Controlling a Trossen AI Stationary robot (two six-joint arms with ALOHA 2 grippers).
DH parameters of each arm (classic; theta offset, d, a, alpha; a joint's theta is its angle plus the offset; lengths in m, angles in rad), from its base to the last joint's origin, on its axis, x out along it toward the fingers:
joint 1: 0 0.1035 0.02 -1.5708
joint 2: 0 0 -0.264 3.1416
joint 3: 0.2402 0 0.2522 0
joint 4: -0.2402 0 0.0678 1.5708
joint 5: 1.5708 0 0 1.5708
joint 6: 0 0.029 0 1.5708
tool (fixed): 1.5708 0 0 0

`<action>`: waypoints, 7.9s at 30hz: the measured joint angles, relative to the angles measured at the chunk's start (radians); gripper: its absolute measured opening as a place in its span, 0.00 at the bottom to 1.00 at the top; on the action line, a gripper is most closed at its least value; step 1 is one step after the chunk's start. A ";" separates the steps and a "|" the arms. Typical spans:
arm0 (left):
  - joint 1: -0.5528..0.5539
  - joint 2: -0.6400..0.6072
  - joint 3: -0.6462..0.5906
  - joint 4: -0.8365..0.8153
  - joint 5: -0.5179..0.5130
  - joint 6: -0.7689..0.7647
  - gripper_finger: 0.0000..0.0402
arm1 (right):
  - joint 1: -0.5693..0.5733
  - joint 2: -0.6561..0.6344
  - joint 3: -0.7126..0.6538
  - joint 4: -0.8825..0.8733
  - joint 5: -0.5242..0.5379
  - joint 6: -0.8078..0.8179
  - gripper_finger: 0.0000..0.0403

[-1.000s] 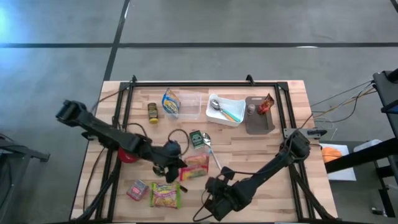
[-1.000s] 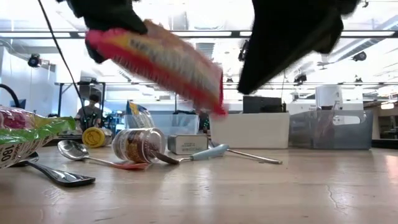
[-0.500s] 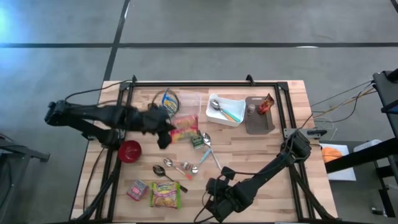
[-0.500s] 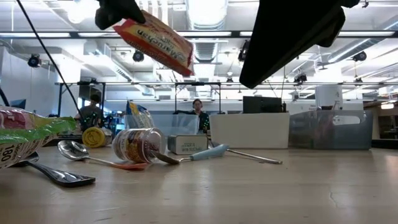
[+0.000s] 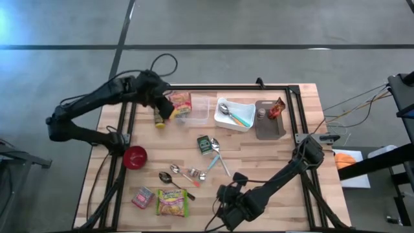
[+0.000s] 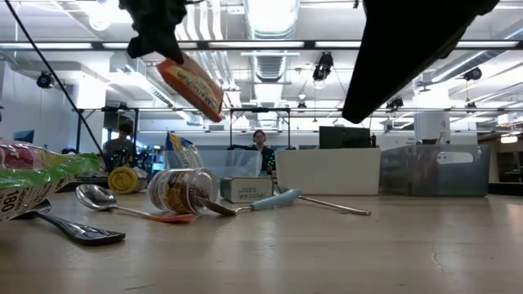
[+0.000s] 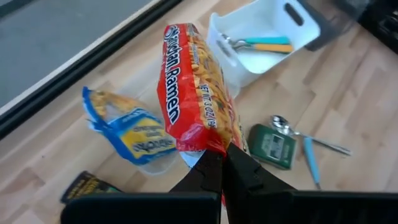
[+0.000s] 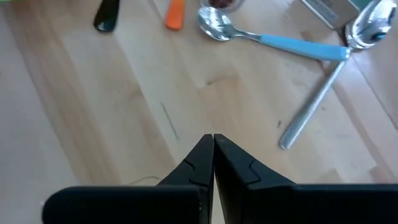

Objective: Pick & Place Food Item
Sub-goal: Put the red noodle pack into the transparent bin, then put the yellow seasoning can into the black bin

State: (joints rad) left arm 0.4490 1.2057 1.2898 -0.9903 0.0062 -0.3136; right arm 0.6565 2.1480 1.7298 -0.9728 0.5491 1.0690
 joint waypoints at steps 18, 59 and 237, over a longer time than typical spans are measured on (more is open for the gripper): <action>0.118 0.379 0.274 -0.162 0.012 0.187 0.00 | 0.000 -0.135 0.000 -0.031 0.002 -0.112 0.02; 0.175 0.663 0.416 -0.376 0.047 0.256 0.00 | 0.004 -0.194 -0.008 -0.033 0.075 -0.136 0.02; 0.437 0.390 -0.308 0.085 -0.024 -0.025 0.68 | 0.004 -0.193 -0.038 0.005 0.080 -0.161 0.02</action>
State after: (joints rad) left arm 0.8864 1.5955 0.9818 -0.9049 -0.0181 -0.3382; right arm 0.6609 1.9545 1.6920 -0.9676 0.6292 0.9076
